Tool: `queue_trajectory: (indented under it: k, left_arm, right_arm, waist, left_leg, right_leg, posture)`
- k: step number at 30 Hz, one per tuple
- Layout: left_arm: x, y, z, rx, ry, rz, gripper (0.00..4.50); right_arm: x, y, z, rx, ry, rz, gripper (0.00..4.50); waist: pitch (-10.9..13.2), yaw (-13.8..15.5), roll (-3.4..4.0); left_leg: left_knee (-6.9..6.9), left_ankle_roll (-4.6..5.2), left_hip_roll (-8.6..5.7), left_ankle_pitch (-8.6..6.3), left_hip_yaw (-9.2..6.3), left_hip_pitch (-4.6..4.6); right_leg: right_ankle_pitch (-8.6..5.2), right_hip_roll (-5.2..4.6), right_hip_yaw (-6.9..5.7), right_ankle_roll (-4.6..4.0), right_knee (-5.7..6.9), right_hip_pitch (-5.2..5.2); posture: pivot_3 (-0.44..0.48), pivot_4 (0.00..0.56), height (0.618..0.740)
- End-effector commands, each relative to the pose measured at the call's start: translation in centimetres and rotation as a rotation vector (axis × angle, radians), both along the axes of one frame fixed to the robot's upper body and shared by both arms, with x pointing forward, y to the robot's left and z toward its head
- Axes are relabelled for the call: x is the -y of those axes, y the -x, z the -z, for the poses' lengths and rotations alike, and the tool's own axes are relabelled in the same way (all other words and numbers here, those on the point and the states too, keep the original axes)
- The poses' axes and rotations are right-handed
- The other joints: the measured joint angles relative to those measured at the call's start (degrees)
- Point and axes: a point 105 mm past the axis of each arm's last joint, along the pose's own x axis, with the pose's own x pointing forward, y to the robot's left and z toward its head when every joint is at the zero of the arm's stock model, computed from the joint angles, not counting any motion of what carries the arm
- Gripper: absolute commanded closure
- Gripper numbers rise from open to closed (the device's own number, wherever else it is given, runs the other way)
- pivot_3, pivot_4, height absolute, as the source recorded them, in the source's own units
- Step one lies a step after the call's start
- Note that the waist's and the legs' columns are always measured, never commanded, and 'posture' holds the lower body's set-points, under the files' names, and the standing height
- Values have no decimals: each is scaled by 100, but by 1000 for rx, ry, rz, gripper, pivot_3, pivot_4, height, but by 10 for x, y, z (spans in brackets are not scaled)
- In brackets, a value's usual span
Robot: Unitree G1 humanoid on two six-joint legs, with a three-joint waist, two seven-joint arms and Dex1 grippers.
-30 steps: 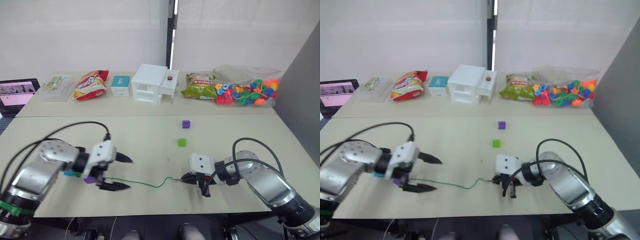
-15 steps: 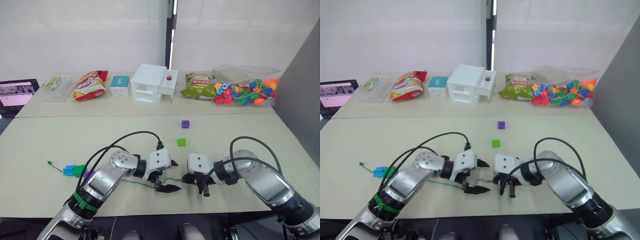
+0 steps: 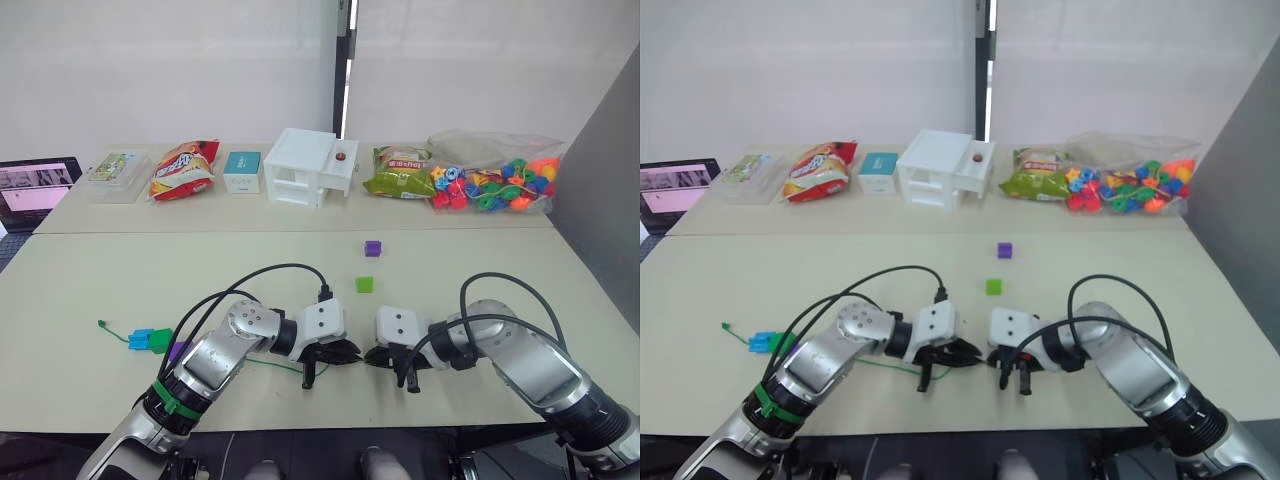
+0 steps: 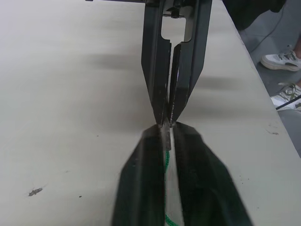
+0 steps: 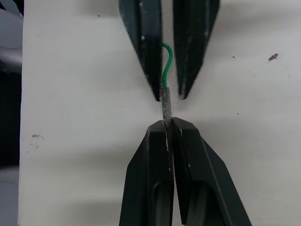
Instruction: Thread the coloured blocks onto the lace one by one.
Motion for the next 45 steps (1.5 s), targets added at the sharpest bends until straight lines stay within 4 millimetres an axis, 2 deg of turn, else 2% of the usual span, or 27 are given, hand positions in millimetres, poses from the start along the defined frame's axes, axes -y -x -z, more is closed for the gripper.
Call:
queue_trajectory:
  k: [1, 6, 9, 11, 19, 28, 29, 32, 45]
  left_arm:
    - [4, 3, -4, 13, -2, 28, 4464]
    - [4, 4, -14, -15, 39, 32, 4464]
    - [4, 6, -21, -22, 46, 43, 3625]
    - [3, 6, -15, 11, -5, 49, 2986]
    - [2, 1, 3, 45, -79, 33, 2986]
    - [8, 1, 4, 34, -60, 39, 2986]
    - [8, 1, 4, 33, -60, 39, 3530]
    - [6, 0, 4, 33, -62, 33, 4459]
    - [5, -3, -3, 33, -31, 14, 4459]
  right_arm:
    - [-5, 0, -9, 37, -17, -17, 4500]
    - [-3, 0, -8, 38, -13, -13, 4500]
    - [-3, 0, -8, 38, -13, -11, 4500]
    - [-3, 0, -8, 37, -12, -10, 4500]
    - [-3, 0, -9, 39, -15, -9, 4500]
    - [-3, 1, -10, 39, -15, -8, 4500]
    - [-3, 1, -10, 39, -14, -8, 4500]
    - [-3, 1, -10, 39, -13, -8, 4500]
    - [-1, 3, -5, 33, 0, -8, 4500]
  waist:
    - [0, 2, 0]
    - [0, 4, 0]
    - [0, 1, 0]
    - [0, 1, 0]
    - [0, 4, 0]
    - [0, -1, 0]
    - [0, -1, 0]
    - [0, 3, 0]
    - [0, 4, 0]
  left_leg:
    - [0, 0, 0, 0, 0, 0]
    - [0, 0, 0, 0, 0, 0]
    - [0, 0, 0, 0, 0, 0]
    - [0, 0, 0, 0, -1, -1]
    - [1, 0, -1, 0, -1, -1]
    - [0, 0, -1, 0, 0, -1]
    - [0, 0, -1, 0, -1, -1]
    - [1, 0, -1, 0, 0, -1]
    - [1, 0, -1, 0, -1, -1]
  right_leg:
    - [0, 0, 0, 0, 0, 0]
    - [0, 0, 0, 0, 0, 0]
    - [0, 0, 0, 0, 2, 0]
    - [0, 0, 0, 0, 1, 0]
    - [0, 0, 0, 0, -3, 1]
    - [0, 0, 0, 0, -1, 1]
    - [0, 0, 0, 0, -1, 0]
    - [0, 0, 0, 0, -1, 1]
    - [0, 0, 0, 0, -1, 1]
  posture:
    - [0, 150, 740]
    - [0, 150, 740]
    - [0, 150, 740]
    - [0, 150, 740]
    - [0, 150, 740]
    - [0, 150, 740]
    - [0, 150, 740]
    - [0, 150, 740]
    - [0, 150, 740]
